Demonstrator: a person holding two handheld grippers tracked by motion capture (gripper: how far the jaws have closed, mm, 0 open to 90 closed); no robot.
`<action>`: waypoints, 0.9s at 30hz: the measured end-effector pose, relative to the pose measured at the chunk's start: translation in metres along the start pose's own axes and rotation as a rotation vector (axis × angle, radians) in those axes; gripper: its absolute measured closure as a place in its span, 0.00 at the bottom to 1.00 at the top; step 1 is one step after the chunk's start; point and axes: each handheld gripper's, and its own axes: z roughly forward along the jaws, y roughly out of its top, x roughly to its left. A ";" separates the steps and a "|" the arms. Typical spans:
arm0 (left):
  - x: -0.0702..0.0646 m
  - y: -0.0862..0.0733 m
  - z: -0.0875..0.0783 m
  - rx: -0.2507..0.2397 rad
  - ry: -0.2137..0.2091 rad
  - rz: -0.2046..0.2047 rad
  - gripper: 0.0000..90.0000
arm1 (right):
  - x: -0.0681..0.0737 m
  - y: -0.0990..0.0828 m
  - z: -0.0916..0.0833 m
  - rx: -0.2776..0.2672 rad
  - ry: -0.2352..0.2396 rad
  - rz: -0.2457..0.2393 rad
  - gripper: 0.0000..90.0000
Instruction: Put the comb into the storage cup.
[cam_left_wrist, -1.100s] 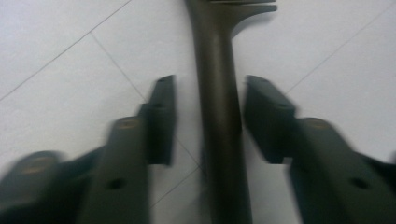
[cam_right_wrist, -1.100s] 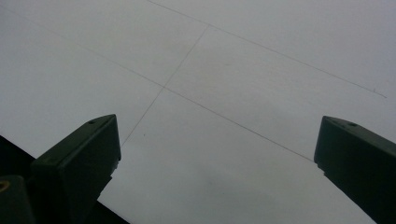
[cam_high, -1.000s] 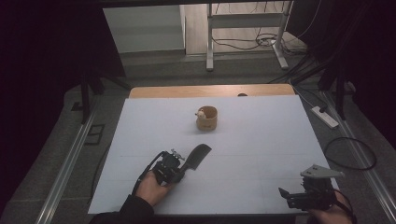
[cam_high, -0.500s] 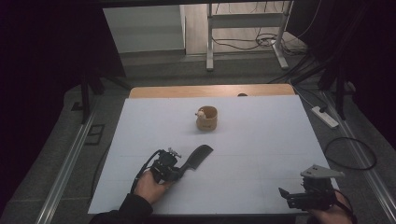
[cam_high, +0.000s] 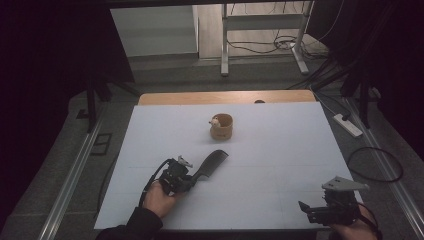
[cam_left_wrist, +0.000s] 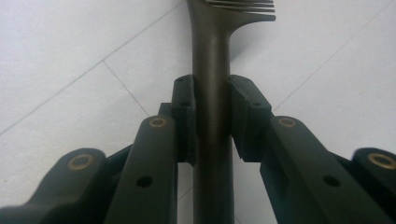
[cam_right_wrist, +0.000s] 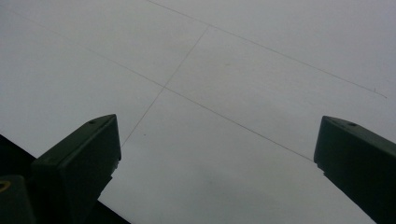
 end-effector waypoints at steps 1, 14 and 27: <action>0.000 0.000 -0.001 -0.008 0.001 0.003 0.80 | 0.000 0.000 0.000 0.000 0.000 0.001 0.01; -0.004 -0.001 -0.013 -0.098 -0.005 0.021 0.80 | 0.000 0.000 0.000 0.002 -0.001 0.002 0.01; -0.010 -0.004 -0.026 -0.206 -0.018 0.027 0.80 | 0.000 0.000 0.000 0.001 -0.001 0.004 0.01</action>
